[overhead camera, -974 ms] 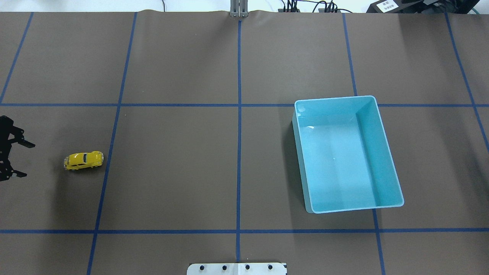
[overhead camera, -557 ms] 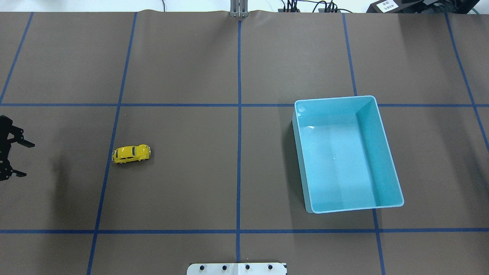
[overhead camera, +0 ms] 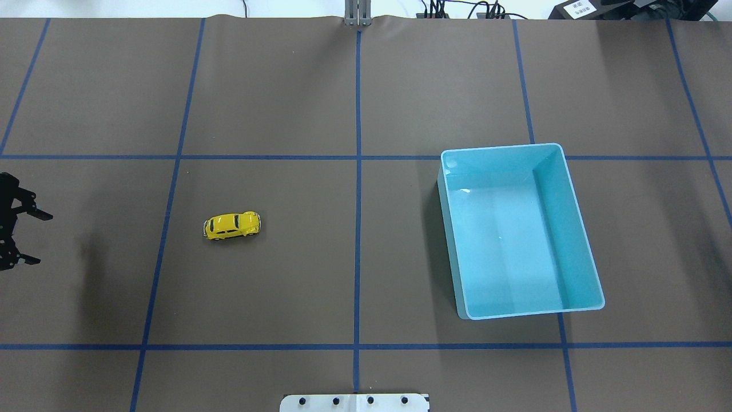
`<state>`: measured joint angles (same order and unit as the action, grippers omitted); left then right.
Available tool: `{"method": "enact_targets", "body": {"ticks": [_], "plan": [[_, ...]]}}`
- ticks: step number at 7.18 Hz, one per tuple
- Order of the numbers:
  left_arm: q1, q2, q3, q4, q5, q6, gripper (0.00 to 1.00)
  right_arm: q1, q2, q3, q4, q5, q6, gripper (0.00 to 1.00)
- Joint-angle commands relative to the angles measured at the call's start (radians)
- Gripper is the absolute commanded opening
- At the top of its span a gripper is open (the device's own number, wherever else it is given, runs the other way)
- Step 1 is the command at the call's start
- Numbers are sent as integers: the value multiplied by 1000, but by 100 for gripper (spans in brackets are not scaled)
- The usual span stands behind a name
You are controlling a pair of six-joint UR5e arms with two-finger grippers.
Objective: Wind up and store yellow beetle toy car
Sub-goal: 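Open the left gripper to release the car and withdraw the left arm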
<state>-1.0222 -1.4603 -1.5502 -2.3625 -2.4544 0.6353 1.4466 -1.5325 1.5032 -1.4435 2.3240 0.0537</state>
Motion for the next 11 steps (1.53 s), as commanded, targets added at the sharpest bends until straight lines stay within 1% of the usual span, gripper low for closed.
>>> {"method": "enact_targets", "body": {"ticks": [1, 2, 3, 4, 6, 7, 8, 9, 10, 11], "plan": [[-37, 0, -5, 14, -29, -2, 100, 0, 0, 0, 0, 0, 0, 100], [-86, -3, -5, 15, -49, -3, 100, 0, 0, 0, 0, 0, 0, 100], [-111, -3, -4, 19, -49, -8, 100, 0, 0, 0, 0, 0, 0, 100], [-171, -5, -2, 57, -51, -14, 100, 1, 0, 0, 0, 0, 2, 100], [-229, -84, -8, 238, -51, -14, 100, 0, 0, 3, 0, 0, 0, 100], [-248, -115, -11, 302, -45, -17, 100, -5, 2, 12, 2, 24, 0, 100], [-271, -136, -19, 387, -45, -22, 100, -12, 6, 17, 5, 76, 0, 100], [-301, -187, -18, 542, -43, -23, 100, -38, 47, 29, 3, 80, -5, 100], [-340, -249, -10, 692, -43, -105, 100, -72, 78, 38, 3, 78, -6, 100], [-363, -265, -2, 744, -41, -253, 100, -99, 119, 41, 3, 74, -8, 100]]}}
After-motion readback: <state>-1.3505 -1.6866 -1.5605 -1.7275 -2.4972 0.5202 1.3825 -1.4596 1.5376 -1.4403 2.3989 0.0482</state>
